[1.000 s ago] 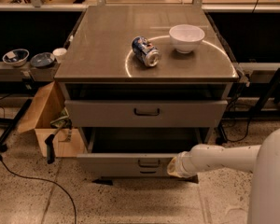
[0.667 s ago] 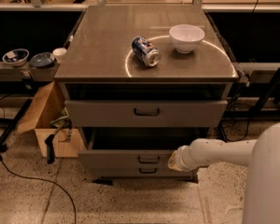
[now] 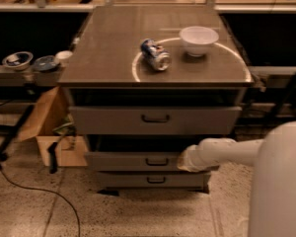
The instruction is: Close middle drawer
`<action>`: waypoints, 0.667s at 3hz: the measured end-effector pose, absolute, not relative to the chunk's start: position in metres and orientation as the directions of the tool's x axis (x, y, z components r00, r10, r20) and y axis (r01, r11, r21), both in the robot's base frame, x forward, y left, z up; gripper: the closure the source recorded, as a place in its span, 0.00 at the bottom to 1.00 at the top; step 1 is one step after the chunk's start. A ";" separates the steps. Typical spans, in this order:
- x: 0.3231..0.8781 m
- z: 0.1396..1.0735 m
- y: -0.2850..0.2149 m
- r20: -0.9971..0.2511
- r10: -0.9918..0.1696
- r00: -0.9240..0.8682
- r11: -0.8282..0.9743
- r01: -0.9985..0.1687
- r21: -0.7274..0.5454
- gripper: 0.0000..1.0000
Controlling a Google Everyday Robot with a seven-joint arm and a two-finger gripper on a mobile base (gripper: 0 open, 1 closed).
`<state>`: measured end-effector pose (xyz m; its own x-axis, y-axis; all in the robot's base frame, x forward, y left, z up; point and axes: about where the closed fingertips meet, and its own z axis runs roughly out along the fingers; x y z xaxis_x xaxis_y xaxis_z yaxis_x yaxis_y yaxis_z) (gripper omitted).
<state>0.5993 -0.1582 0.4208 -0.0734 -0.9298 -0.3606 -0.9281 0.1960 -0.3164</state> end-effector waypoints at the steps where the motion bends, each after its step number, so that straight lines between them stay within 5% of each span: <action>1: 0.599 0.421 -0.158 -0.361 -0.930 -0.073 0.196 -0.928 -0.316 0.85; 2: 0.599 0.421 -0.158 -0.361 -0.930 -0.073 0.196 -0.928 -0.316 0.53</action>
Offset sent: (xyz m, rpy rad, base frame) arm -0.0001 0.0000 0.0000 0.0000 0.0000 0.0000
